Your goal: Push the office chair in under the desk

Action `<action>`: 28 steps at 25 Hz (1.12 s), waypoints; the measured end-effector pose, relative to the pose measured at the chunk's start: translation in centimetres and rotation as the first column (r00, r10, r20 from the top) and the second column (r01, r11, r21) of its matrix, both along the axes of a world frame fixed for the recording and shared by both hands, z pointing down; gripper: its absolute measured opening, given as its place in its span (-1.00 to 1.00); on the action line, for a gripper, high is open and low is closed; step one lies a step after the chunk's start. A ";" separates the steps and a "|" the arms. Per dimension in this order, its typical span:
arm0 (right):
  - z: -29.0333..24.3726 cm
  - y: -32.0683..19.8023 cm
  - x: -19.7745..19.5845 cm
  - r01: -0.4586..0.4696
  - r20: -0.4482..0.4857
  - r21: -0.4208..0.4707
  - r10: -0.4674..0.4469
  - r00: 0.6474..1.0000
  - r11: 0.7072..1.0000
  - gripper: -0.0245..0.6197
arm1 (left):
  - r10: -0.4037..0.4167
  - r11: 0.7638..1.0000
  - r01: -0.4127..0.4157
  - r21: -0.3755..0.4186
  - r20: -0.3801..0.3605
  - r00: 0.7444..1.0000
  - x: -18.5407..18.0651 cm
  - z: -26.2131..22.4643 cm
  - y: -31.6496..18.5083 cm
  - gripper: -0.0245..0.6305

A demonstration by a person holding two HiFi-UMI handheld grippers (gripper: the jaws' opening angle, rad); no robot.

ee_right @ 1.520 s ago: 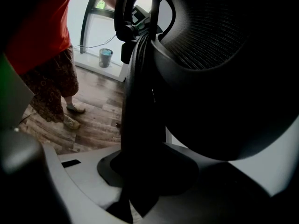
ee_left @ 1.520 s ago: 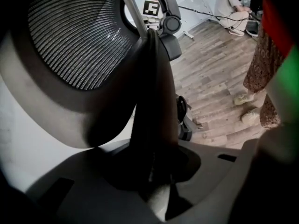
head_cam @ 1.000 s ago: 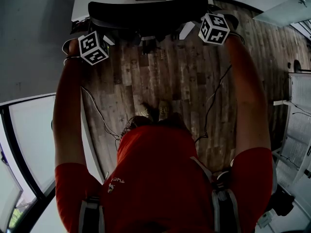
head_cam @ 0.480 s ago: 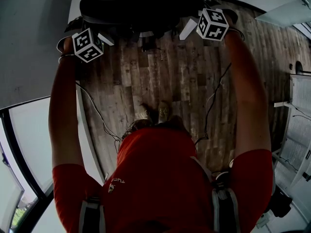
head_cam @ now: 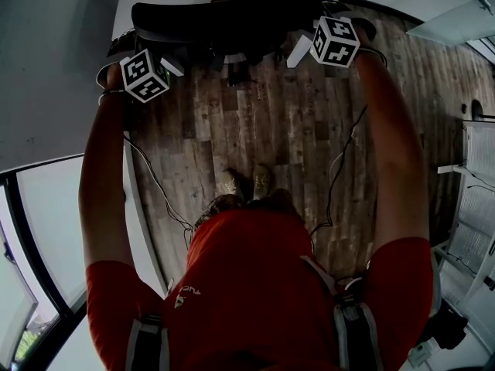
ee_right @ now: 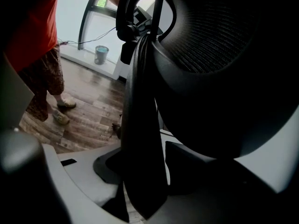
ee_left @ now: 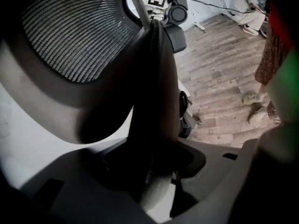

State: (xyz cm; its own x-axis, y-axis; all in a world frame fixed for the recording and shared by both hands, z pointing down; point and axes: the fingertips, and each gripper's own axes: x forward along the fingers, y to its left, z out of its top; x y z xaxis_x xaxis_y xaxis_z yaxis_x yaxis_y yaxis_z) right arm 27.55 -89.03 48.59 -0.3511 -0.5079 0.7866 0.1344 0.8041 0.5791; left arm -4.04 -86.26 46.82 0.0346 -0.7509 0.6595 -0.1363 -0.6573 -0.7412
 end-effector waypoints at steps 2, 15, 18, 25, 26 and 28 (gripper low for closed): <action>-0.2 0.1 0.0 -0.013 0.003 0.011 0.013 1.000 1.000 -0.26 | -0.002 1.000 0.002 0.004 -0.006 1.000 -0.1 -0.2 0.3 -0.23; -5.0 4.0 2.9 -0.152 0.129 0.081 0.141 0.982 0.985 -0.20 | -0.032 0.988 0.059 0.140 -0.187 0.982 -0.5 -4.8 5.2 -0.16; -6.9 5.5 3.1 -0.225 0.262 0.075 0.198 0.945 0.972 -0.20 | -0.050 0.979 0.106 0.174 -0.302 0.952 -0.2 -6.2 6.8 -0.16; -9.3 9.6 1.8 -0.313 0.527 0.023 0.254 0.811 0.949 -0.20 | -0.026 0.952 0.208 0.223 -0.619 0.785 3.0 -9.1 10.5 -0.17; -9.5 10.3 1.3 -0.317 0.566 0.007 0.257 0.783 0.948 -0.20 | -0.015 0.951 0.217 0.220 -0.669 0.743 3.7 -9.6 11.2 -0.17; -10.1 11.9 -0.3 -0.311 0.650 -0.028 0.254 0.716 0.950 -0.20 | 0.016 0.952 0.224 0.208 -0.766 0.643 5.3 -10.8 12.5 -0.17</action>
